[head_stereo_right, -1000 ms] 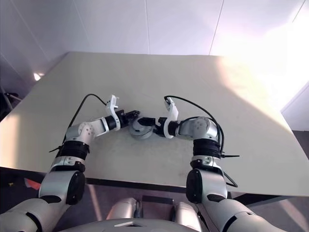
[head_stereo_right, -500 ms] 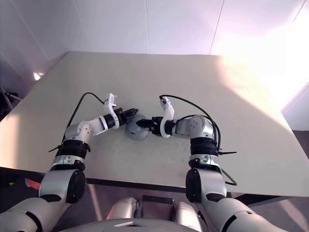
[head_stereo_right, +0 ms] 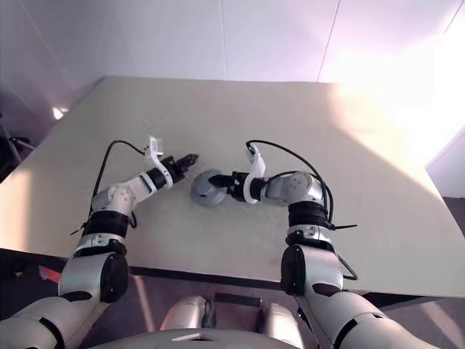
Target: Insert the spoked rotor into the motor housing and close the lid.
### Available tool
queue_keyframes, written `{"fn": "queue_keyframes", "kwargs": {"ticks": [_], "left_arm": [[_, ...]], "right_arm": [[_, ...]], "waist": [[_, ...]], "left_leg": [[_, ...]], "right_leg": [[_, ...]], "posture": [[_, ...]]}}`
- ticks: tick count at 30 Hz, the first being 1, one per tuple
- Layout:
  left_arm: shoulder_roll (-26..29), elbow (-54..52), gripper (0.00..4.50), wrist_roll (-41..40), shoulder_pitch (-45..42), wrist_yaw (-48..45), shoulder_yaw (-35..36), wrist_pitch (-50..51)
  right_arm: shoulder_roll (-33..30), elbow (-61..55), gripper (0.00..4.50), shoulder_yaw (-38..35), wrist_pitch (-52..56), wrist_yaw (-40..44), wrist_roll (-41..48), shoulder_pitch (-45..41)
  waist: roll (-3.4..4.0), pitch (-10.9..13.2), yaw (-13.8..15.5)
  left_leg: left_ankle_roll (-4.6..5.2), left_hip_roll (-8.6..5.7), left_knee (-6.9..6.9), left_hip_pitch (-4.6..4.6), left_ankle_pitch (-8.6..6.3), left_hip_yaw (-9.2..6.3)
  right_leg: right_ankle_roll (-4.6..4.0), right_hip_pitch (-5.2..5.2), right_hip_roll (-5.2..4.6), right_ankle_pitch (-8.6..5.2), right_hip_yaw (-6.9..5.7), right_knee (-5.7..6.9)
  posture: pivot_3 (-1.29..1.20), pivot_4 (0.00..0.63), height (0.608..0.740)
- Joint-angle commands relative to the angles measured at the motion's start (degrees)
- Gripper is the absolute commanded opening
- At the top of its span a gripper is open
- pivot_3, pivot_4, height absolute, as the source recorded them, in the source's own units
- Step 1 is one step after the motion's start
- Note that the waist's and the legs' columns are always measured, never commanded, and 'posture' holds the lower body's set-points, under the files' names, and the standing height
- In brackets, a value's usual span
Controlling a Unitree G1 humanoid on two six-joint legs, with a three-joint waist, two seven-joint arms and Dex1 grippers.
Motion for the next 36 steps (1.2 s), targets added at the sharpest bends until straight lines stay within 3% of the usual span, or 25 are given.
{"fn": "queue_keyframes", "kwargs": {"ticks": [1, 11, 18, 23, 27, 36], "left_arm": [[0.0, -3.1, 0.0, -2.7, 1.1, 0.2, 2.5, -0.3], [-1.9, -12.0, 0.0, -5.7, 8.3, -1.6, 1.1, 3.6], [-2.8, -13.5, 2.33, -9.6, 11.6, -2.0, 2.6, 6.3], [-3.8, -12.1, 4.03, -17.9, 9.6, 2.1, 7.8, 14.3], [-5.4, -11.7, 4.03, -25.0, 7.8, 3.6, 11.4, 20.5], [-7.6, -4.6, 4.03, -28.0, 2.9, 6.1, 13.7, 21.4]], "right_arm": [[-2.0, 0.1, 2.07, -6.0, -4.2, -2.9, 3.4, -3.3], [0.9, 1.6, 2.07, -18.0, -8.6, -13.8, 12.2, -12.0], [1.2, 3.7, 2.07, -18.0, -11.0, -17.5, 14.6, -15.2], [1.1, 4.7, 2.07, -16.8, -9.6, -17.7, 15.4, -15.2], [3.1, 2.1, 2.07, -15.4, -5.9, -18.2, 16.6, -13.9], [6.2, -4.0, 2.07, -13.2, -2.3, -19.6, 18.8, -10.9]], "waist": [[0.0, 0.0, 0.8], [-0.04, 0.0, 0.9], [-0.03, 0.0, 1.0], [-0.02, 0.0, 0.9], [-0.02, 0.0, 0.9], [-0.04, 0.0, 1.2]], "left_leg": [[0.03, 0.0, 0.08, -0.09, -0.02, 0.0], [0.36, 0.08, 0.7, -1.58, 0.04, 0.01], [0.38, 0.19, 0.85, -1.66, 0.01, 0.02], [0.36, 0.23, 1.14, -1.77, -0.03, 0.02], [0.26, 0.24, 1.31, -1.81, -0.13, 0.02], [0.26, 0.24, 1.35, -1.83, -0.13, 0.0]], "right_leg": [[0.01, -0.05, -0.01, 0.01, 0.0, 0.0], [0.15, -1.74, -0.03, 0.15, -0.02, 0.97], [0.05, -1.72, -0.01, 0.08, -0.14, 0.97], [0.05, -1.71, -0.01, 0.08, -0.14, 1.0], [0.03, -1.7, -0.02, 0.09, -0.14, 1.05], [0.19, -1.68, -0.02, 0.19, -0.14, 1.04]], "posture": [[0.0, 0.0, 0.74], [0.0, 0.0, 0.74], [0.0, 0.0, 0.74], [0.0, 0.0, 0.74], [0.0, 0.0, 0.74], [0.0, 0.0, 0.74]]}}
